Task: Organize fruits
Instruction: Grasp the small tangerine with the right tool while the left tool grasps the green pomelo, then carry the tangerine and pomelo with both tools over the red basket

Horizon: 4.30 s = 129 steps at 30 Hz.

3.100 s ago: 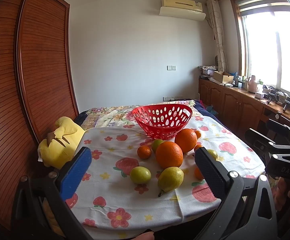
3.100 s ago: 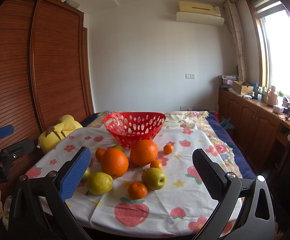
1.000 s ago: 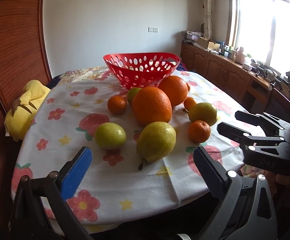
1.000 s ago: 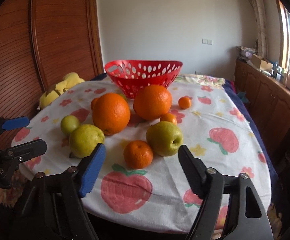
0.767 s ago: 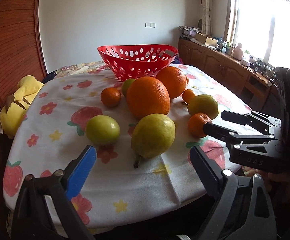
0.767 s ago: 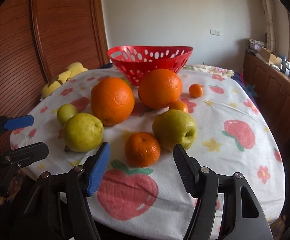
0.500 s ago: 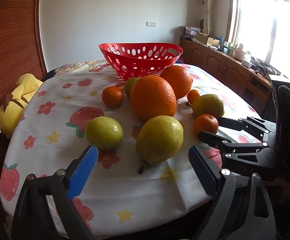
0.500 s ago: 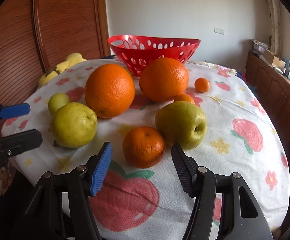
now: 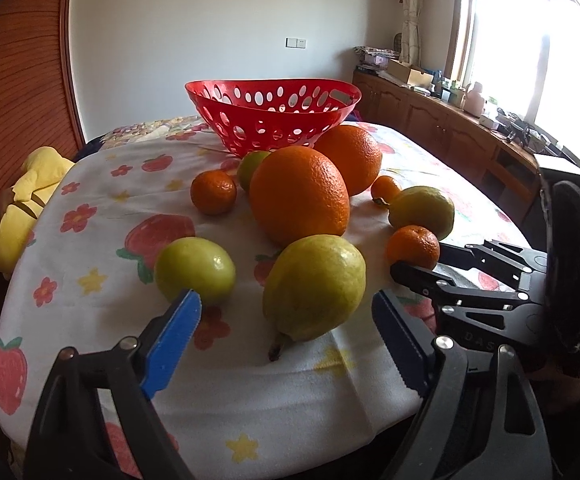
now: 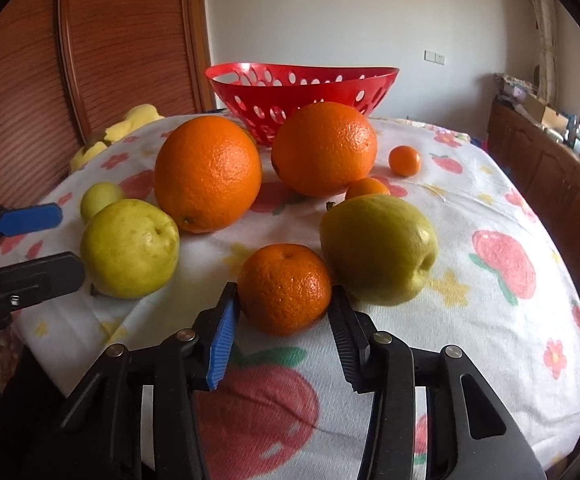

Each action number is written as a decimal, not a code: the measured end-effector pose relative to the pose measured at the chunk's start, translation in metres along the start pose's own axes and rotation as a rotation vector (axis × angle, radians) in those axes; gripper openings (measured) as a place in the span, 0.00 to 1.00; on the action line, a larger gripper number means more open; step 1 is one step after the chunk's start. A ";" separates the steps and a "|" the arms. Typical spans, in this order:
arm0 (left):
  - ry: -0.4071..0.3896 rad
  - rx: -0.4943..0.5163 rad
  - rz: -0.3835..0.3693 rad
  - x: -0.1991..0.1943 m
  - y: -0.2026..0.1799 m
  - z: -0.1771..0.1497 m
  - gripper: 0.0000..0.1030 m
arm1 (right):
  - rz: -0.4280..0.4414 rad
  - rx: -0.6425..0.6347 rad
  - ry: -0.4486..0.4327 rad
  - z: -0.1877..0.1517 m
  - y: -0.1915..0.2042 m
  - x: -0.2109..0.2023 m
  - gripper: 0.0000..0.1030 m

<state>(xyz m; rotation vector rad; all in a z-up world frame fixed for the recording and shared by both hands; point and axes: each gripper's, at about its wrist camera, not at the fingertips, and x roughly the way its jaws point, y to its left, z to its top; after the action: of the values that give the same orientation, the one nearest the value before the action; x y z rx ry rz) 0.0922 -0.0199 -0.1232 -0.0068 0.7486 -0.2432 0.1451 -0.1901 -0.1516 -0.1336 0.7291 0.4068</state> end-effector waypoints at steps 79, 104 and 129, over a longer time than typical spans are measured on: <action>-0.155 0.103 -0.035 0.001 0.024 0.130 0.60 | 0.059 -0.126 -0.143 0.143 -0.036 -0.005 0.44; -0.088 0.095 -0.022 0.080 0.052 0.192 0.60 | 0.136 -0.223 0.145 0.192 -0.046 0.113 0.44; -0.013 0.133 -0.008 0.117 0.042 0.200 0.60 | 0.136 -0.166 0.098 0.194 -0.065 0.085 0.47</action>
<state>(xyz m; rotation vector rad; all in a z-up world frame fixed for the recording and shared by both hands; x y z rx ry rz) 0.3183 -0.0212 -0.0592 0.1146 0.7188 -0.2994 0.3491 -0.1730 -0.0666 -0.2626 0.8036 0.5946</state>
